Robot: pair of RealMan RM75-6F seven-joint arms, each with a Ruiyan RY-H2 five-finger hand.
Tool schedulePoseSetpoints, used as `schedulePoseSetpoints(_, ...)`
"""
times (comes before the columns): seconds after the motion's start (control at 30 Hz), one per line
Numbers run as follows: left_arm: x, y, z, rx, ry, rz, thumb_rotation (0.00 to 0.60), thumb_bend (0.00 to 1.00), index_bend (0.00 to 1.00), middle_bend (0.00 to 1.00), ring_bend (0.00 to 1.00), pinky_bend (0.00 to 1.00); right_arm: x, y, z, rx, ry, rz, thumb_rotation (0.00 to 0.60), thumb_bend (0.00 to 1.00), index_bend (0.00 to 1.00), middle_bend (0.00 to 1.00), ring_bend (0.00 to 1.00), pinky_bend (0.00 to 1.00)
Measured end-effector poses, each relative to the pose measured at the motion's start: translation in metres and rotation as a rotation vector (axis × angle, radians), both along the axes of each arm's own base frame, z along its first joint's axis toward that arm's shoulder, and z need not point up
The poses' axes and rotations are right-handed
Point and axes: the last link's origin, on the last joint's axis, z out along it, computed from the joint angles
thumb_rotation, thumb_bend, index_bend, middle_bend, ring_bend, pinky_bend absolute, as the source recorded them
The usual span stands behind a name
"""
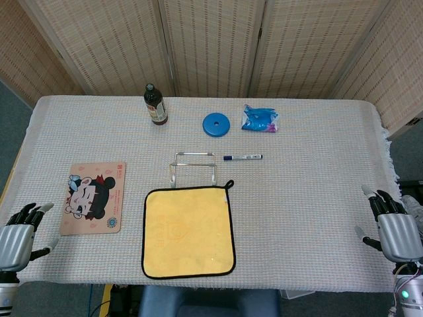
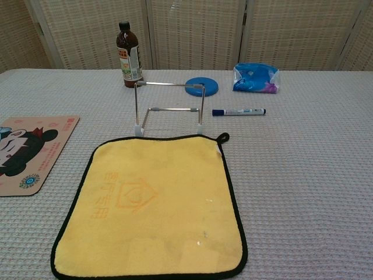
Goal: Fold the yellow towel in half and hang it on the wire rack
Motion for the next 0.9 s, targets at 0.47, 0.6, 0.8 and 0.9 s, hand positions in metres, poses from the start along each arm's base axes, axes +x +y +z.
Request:
schedulePoseSetpoints(0.47, 0.007, -0.001, -0.003, -0.054, -0.003, -0.044, 0.600, 0.25, 0.29, 0.43, 0.31, 0.36, 0.002, -0.001, 0.002, -0.005, -0.016, 0.025, 0.600, 0.23, 0.07, 0.22, 0.19, 0.27)
schedulePoseSetpoints(0.6, 0.013, 0.002, -0.006, -0.084, 0.001, -0.101, 0.600, 0.25, 0.32, 0.51, 0.37, 0.46, 0.004, -0.002, 0.001, 0.008, -0.017, 0.037, 0.600, 0.23, 0.07, 0.23, 0.20, 0.27)
schedulePoseSetpoints(0.8, 0.024, 0.008, -0.018, -0.163, 0.017, -0.217, 0.600, 0.25, 0.37, 0.64, 0.48, 0.66, 0.010, -0.003, -0.004, 0.044, -0.024, 0.064, 0.600, 0.23, 0.10, 0.23, 0.21, 0.27)
schedulePoseSetpoints(0.9, 0.030, 0.011, -0.027, -0.215, 0.022, -0.280, 0.600, 0.25, 0.39, 0.71, 0.55, 0.77, 0.012, -0.003, -0.006, 0.056, -0.027, 0.075, 0.600, 0.23, 0.10, 0.23, 0.21, 0.27)
